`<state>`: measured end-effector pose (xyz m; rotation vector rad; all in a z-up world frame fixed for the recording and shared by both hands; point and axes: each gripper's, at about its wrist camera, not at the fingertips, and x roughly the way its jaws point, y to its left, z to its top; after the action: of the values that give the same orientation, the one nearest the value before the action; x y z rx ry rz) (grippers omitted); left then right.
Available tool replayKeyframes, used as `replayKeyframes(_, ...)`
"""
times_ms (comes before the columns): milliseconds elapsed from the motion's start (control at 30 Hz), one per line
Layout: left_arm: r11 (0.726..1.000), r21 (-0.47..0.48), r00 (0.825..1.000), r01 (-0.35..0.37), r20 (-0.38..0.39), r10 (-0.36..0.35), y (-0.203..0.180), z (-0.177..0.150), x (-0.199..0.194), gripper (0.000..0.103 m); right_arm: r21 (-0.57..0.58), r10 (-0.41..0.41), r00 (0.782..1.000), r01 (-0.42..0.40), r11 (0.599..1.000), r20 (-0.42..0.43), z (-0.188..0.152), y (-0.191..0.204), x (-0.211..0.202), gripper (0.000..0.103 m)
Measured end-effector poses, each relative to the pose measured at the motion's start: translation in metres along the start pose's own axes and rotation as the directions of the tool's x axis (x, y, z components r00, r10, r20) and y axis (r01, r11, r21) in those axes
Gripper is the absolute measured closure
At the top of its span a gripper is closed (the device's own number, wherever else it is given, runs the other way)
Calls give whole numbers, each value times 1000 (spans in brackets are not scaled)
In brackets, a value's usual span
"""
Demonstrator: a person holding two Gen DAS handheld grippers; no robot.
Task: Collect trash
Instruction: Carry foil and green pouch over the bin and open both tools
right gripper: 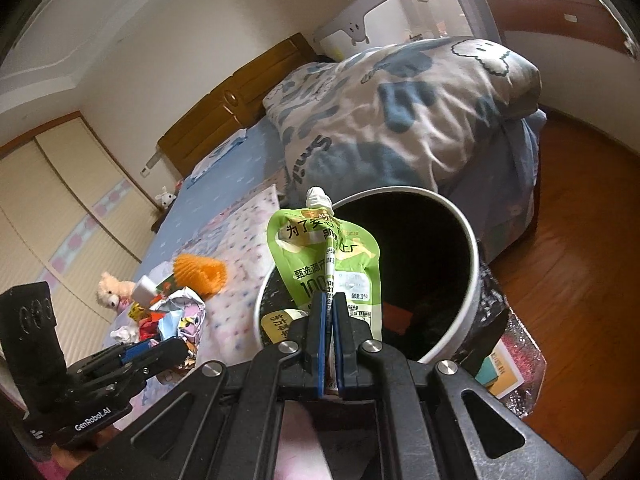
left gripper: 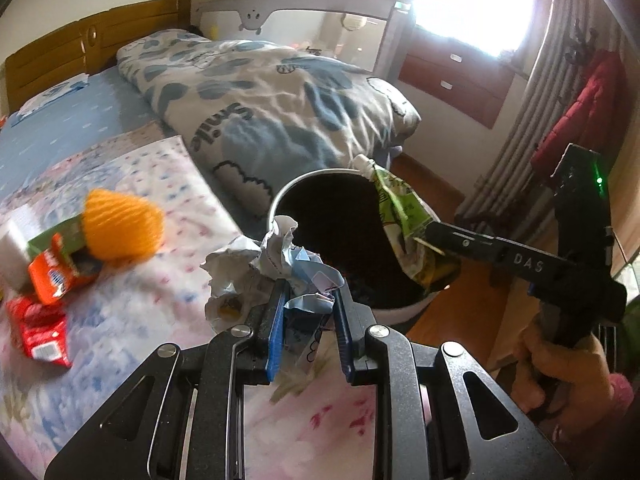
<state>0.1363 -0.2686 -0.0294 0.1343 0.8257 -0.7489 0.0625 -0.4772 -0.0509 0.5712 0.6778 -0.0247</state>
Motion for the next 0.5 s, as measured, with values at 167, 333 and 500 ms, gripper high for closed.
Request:
replayKeyframes(167, 1000, 13, 1000, 14, -10, -13, -11, 12, 16, 82, 10, -9, 1000, 9, 1000, -1, 5, -9, 2, 100)
replayKeyframes(333, 999, 19, 999, 26, -21, -25, -19, 19, 31, 82, 17, -17, 1000, 17, 1000, -4, 10, -16, 4, 100)
replayKeyframes(500, 999, 31, 999, 30, -37, -29, -26, 25, 45, 82, 20, -24, 1000, 24, 1000, -8, 15, -21, 6, 100)
